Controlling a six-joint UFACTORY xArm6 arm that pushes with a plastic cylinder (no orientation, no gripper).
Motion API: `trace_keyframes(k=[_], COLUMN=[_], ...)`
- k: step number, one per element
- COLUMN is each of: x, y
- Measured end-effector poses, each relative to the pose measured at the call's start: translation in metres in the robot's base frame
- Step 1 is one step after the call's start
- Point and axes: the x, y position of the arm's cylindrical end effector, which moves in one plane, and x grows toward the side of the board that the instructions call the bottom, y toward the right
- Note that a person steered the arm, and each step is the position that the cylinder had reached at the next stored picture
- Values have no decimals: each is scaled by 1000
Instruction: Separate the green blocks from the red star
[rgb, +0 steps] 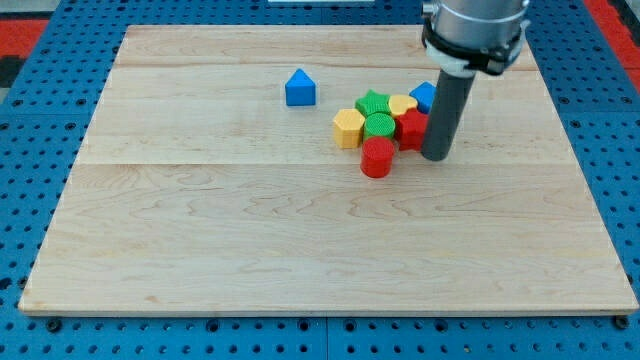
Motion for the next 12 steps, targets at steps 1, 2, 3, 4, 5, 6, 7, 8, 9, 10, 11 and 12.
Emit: trace_keyframes(k=[1,2,3,4,5,6,7,8,9,10,11,12], x=[-9,6,3,-6,-25,-69,-103,-103,-68,-55,-85,-81], y=[-12,-6,-39,-66,-67,-61,-66,-47,-46,-67,-46,-51])
